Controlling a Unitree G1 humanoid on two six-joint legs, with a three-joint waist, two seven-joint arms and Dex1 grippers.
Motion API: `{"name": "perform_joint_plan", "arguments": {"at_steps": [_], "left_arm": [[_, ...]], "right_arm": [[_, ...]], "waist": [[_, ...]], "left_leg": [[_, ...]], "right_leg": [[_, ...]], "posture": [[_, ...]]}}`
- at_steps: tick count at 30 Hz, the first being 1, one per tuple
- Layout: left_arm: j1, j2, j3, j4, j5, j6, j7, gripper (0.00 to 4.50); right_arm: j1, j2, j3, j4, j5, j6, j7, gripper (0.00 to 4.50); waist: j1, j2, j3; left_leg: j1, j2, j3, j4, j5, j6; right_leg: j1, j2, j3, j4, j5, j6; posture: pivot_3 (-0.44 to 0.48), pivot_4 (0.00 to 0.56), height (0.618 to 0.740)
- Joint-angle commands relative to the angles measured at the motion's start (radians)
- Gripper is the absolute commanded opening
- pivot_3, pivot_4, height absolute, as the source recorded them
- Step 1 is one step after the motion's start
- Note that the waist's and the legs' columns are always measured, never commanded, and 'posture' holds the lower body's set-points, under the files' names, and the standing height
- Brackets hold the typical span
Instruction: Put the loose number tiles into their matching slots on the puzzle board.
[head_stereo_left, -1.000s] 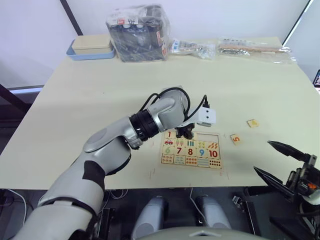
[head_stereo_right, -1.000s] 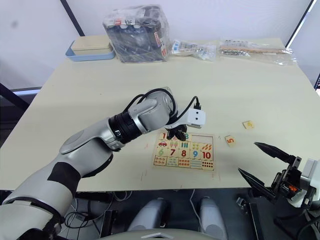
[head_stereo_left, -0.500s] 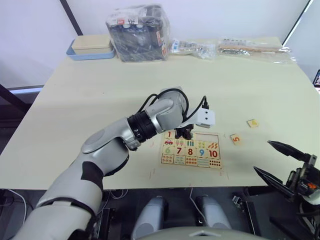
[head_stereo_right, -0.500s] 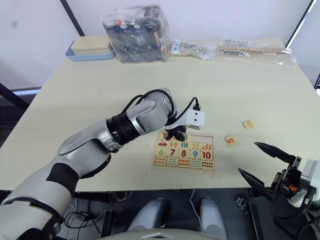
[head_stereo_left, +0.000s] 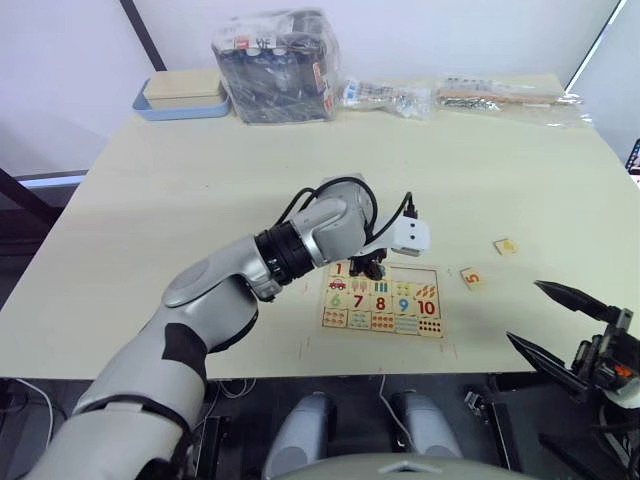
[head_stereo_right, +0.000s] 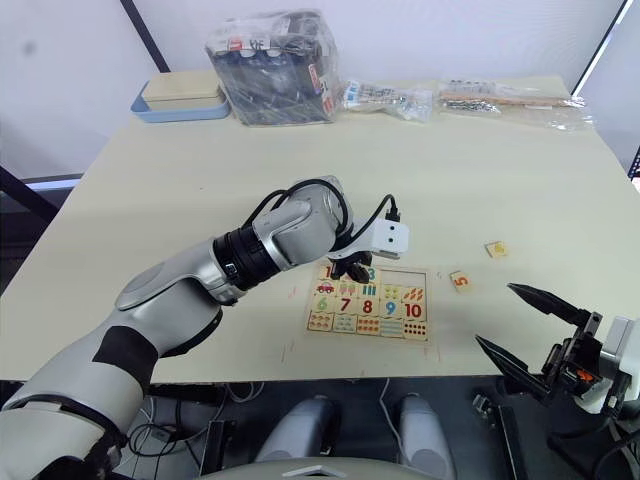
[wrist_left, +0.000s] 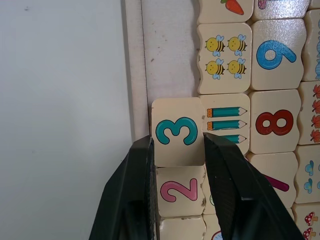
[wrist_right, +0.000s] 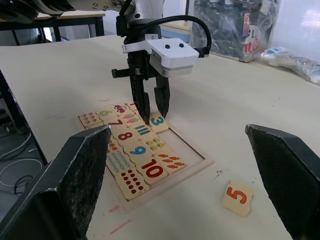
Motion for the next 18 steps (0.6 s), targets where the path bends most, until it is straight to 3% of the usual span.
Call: {"name": "perform_joint_plan", "arguments": {"at_steps": [1,3,5,6,8,18], "left_arm": [[-0.003,-0.002,0.015,-0.023,0.006,0.001,-0.007,2.63],[-0.003,-0.002,0.018,-0.022,0.006,-0.002,-0.007,2.63],[-0.002,-0.003,0.02,-0.019,0.01,-0.008,0.001,3.1],[-0.002,-0.002,0.026,-0.021,0.008,-0.008,0.003,3.37],[-0.014,-0.001,0.058,-0.023,-0.01,-0.001,0.0,4.33],[-0.051,0.043,0.267,0.048,-0.109,-0.073,-0.005,4.33]], "right_arm": [[-0.001,0.0,-0.002,-0.013,0.004,-0.017,-0.002,4.5],[-0.003,0.0,0.0,-0.012,0.003,-0.018,-0.002,4.5],[-0.004,0.0,0.001,-0.012,0.003,-0.018,-0.003,4.5],[-0.005,0.0,0.002,-0.012,0.002,-0.019,-0.004,4.5],[-0.004,-0.002,0.002,-0.011,0.003,-0.02,-0.004,4.5],[-0.012,0.0,0.007,-0.005,-0.004,-0.027,-0.008,4.5]], "waist": [[0.0,0.0,0.0],[0.0,0.0,0.0],[0.0,0.0,0.0],[0.0,0.0,0.0],[0.0,0.0,0.0],[-0.002,0.0,0.0]], "left_leg": [[0.0,0.0,0.0,0.0,0.0,0.0],[0.0,0.0,0.0,0.0,0.0,0.0],[0.0,0.0,0.0,0.0,0.0,0.0],[0.0,0.0,0.0,0.0,0.0,0.0],[0.0,0.0,0.0,0.0,0.0,0.0],[0.0,0.0,0.0,0.0,0.0,0.0]], "right_leg": [[0.0,0.0,0.0,0.0,0.0,0.0],[0.0,0.0,0.0,0.0,0.0,0.0],[0.0,0.0,0.0,0.0,0.0,0.0],[0.0,0.0,0.0,0.0,0.0,0.0],[0.0,0.0,0.0,0.0,0.0,0.0],[0.0,0.0,0.0,0.0,0.0,0.0]], "posture": [[0.0,0.15,0.74],[0.0,0.15,0.74],[0.0,0.15,0.74],[0.0,0.15,0.74],[0.0,0.15,0.74],[0.0,0.15,0.74]]}}
